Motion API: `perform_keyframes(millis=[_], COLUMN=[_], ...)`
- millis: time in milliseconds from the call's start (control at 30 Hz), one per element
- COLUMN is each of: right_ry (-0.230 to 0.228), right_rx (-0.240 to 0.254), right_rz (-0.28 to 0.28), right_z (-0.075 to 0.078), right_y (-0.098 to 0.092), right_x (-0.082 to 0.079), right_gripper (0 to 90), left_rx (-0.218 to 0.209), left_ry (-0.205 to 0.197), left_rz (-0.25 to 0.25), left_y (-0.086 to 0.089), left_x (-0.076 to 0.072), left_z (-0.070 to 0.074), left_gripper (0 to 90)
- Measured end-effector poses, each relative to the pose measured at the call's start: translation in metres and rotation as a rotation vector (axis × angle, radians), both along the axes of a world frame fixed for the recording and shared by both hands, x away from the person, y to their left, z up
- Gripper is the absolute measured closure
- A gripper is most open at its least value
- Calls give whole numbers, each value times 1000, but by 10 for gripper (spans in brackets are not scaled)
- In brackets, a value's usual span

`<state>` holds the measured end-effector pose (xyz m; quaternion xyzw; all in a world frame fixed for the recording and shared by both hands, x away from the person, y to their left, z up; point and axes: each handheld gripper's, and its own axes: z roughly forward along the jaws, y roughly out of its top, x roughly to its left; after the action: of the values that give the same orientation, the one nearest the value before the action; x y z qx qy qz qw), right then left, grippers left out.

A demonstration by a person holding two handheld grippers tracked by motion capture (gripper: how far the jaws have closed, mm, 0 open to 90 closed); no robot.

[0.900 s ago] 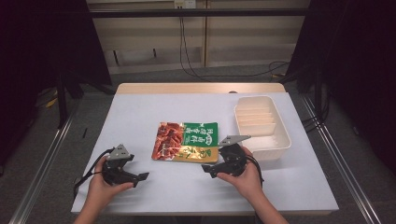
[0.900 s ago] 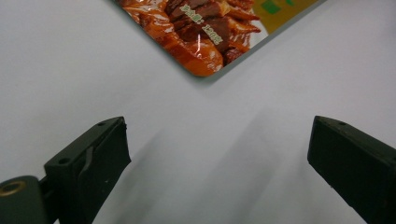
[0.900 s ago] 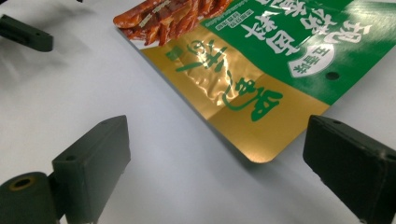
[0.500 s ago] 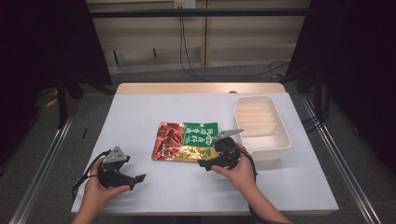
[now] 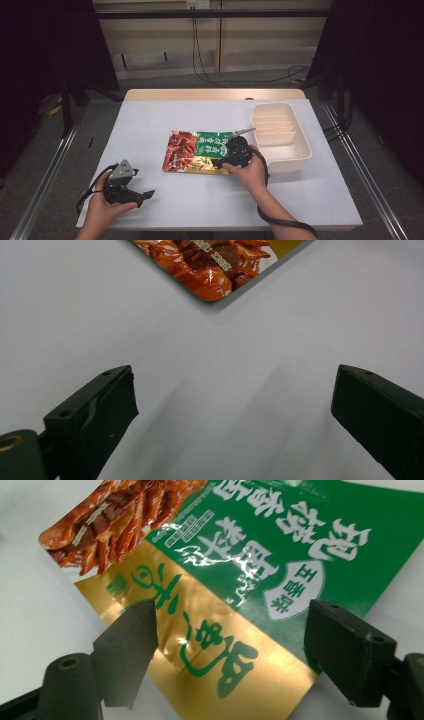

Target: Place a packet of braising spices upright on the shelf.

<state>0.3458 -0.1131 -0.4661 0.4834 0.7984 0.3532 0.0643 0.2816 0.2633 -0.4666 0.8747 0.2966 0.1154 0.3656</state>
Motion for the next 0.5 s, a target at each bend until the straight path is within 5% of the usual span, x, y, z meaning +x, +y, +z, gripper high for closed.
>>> perform_keyframes(millis=[200,500], right_ry=[-22,-7], right_rx=[-9,-20], right_rz=[-39,-76], right_z=[5,-8], right_y=[-8,-8], right_x=[1,4], right_gripper=[213,221], left_rx=[-8,-4], left_ry=[-4,-6], left_rz=[-5,-11], left_y=[0,-1], left_x=[0,0], left_z=[0,0], left_gripper=[42,47])
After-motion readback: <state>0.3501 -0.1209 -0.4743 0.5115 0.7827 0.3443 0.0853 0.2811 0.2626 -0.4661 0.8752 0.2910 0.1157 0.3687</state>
